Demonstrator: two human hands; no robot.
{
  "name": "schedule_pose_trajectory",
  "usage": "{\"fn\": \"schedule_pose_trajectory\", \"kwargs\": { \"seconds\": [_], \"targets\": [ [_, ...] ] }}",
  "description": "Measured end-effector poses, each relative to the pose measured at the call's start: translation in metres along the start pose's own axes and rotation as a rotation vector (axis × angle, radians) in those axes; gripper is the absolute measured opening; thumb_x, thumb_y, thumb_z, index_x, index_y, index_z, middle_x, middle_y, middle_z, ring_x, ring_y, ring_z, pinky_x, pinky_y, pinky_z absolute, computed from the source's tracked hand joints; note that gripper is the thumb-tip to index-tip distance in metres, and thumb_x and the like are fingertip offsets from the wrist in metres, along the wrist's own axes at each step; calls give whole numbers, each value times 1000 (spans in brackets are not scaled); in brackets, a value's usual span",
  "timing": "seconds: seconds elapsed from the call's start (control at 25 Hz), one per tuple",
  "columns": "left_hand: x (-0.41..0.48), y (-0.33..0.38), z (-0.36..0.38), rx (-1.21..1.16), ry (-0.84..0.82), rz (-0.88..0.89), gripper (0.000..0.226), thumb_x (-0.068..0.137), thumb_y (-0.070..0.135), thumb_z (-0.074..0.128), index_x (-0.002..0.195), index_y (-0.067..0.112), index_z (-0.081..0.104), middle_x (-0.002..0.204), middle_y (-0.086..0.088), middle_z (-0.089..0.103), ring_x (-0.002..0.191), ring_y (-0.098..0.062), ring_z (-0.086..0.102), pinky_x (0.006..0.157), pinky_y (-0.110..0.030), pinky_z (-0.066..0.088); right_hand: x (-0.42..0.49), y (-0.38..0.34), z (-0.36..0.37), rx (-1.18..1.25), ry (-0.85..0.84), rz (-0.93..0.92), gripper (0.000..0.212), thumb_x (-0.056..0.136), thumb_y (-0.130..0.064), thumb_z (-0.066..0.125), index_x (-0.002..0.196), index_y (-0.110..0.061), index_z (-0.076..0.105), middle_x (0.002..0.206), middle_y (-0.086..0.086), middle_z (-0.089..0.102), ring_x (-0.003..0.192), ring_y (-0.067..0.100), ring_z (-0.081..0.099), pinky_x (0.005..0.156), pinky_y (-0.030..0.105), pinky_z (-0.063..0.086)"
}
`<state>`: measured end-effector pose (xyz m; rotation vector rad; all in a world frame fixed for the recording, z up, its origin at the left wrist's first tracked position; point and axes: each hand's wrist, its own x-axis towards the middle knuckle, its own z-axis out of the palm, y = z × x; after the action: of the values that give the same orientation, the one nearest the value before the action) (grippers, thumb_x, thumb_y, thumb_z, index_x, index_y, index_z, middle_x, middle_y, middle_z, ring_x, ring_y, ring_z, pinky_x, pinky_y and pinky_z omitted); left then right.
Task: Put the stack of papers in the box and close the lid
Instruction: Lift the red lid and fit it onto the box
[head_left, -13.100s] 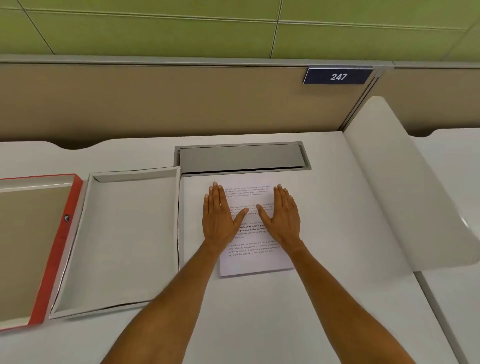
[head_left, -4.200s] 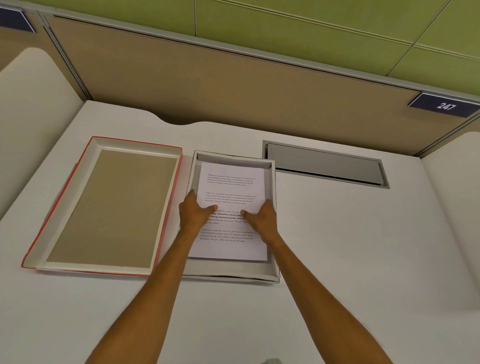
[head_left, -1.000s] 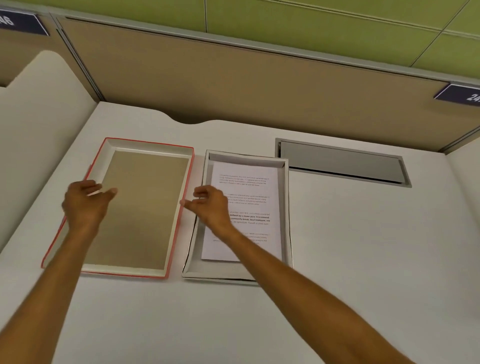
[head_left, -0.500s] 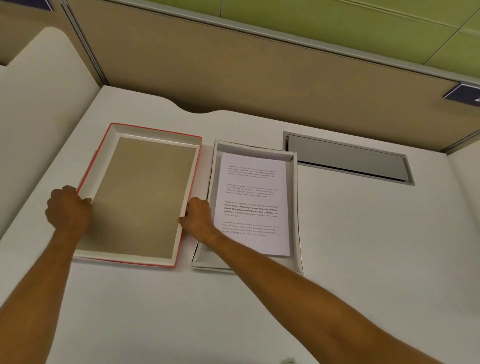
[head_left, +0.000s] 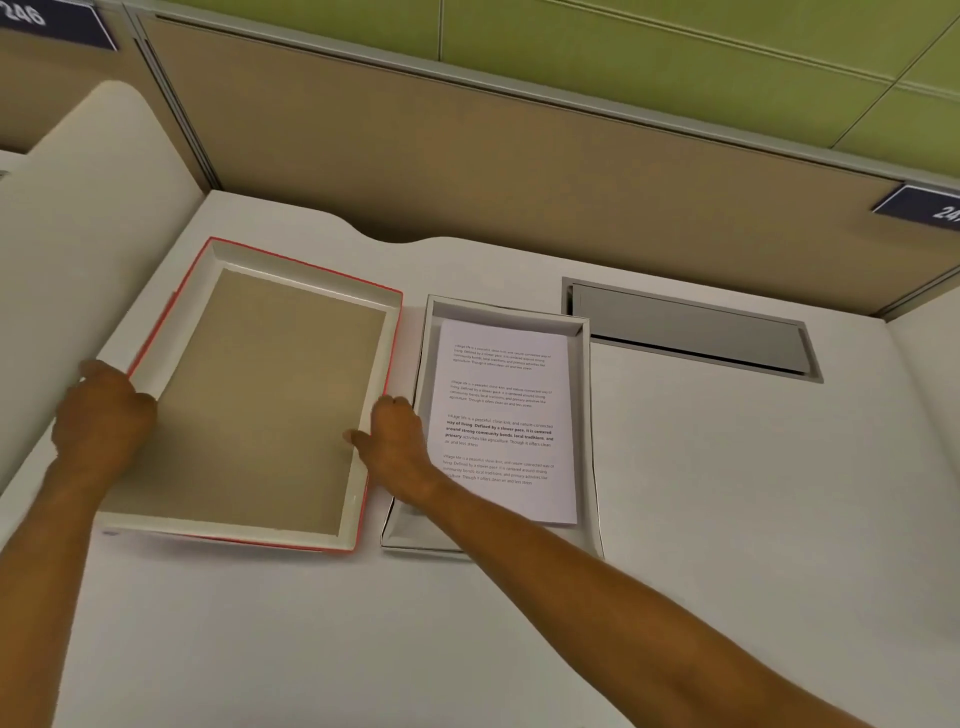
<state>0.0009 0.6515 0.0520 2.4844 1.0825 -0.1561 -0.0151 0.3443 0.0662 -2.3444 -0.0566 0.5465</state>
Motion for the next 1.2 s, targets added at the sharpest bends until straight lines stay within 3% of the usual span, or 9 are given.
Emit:
{"fn": "schedule_pose_trajectory", "kwargs": {
  "seconds": [0.16, 0.32, 0.52, 0.64, 0.76, 0.92, 1.04, 1.12, 1.2],
  "targets": [
    [14, 16, -29, -146, -125, -52, 67, 94, 4, 57, 152, -2, 24, 147, -30, 43, 132, -50, 45, 112, -54, 37, -13, -71, -10, 142, 6, -242, 57, 91, -41, 65, 126, 2, 50, 120, 22, 58, 107, 35, 59, 89, 41, 50],
    [-61, 55, -66, -169, -33, 127, 60, 89, 28, 68, 132, 17, 28, 133, -25, 56, 114, -49, 60, 91, -56, 50, -17, -138, -20, 359, -39, -239, 66, 91, -55, 56, 128, 0, 55, 122, 20, 65, 109, 35, 64, 90, 43, 53],
    [-147, 100, -84, -181, 36, 403, 62, 89, 22, 70, 131, 15, 25, 109, -24, 63, 87, -43, 63, 68, -42, 47, -1, -147, -46, 587, -11, -180, 35, 90, -28, 66, 109, 1, 66, 114, 20, 70, 99, 36, 70, 82, 45, 61],
    [-179, 117, -93, -188, -108, 443, 77, 86, 21, 73, 142, 20, 19, 108, -13, 56, 84, -32, 58, 71, -42, 50, 2, -135, -62, 703, -47, -129, 28, 88, -10, 65, 114, 1, 63, 120, 20, 67, 105, 38, 68, 79, 42, 62],
    [-180, 126, -105, -348, -292, 410, 81, 83, 33, 74, 145, 30, 22, 115, 0, 53, 90, -24, 61, 79, -44, 51, -1, -121, -82, 733, -25, -112, 27, 90, -7, 63, 116, -1, 61, 122, 19, 66, 107, 38, 66, 60, 24, 57],
    [-160, 128, -90, -678, -323, 304, 54, 97, 44, 51, 142, 16, 37, 130, -12, 60, 109, -32, 64, 88, -45, 51, -14, -107, -115, 817, -39, -71, 31, 94, -8, 61, 124, 1, 56, 131, 20, 62, 115, 38, 63, 85, 39, 57],
    [-145, 126, -46, -601, -416, 185, 55, 103, 38, 42, 135, -7, 46, 135, -32, 55, 123, -48, 54, 102, -54, 42, -32, -101, -143, 934, -62, -54, 37, 96, -8, 59, 130, 5, 53, 134, 20, 60, 119, 37, 61, 90, 38, 54],
    [-132, 119, -21, -556, -501, 65, 53, 104, 34, 44, 127, -12, 54, 130, -36, 57, 117, -48, 57, 105, -56, 42, -43, -93, -163, 1041, -85, -55, 39, 96, -7, 58, 133, 6, 52, 135, 20, 60, 118, 35, 62, 98, 43, 53],
    [-123, 107, 0, -664, -694, -47, 61, 97, 54, 48, 119, 0, 66, 113, -26, 71, 98, -37, 69, 95, -53, 53, -52, -78, -182, 1135, -111, -55, 37, 97, -5, 57, 132, 9, 53, 132, 20, 61, 110, 30, 64, 100, 44, 52]
  ]
}}
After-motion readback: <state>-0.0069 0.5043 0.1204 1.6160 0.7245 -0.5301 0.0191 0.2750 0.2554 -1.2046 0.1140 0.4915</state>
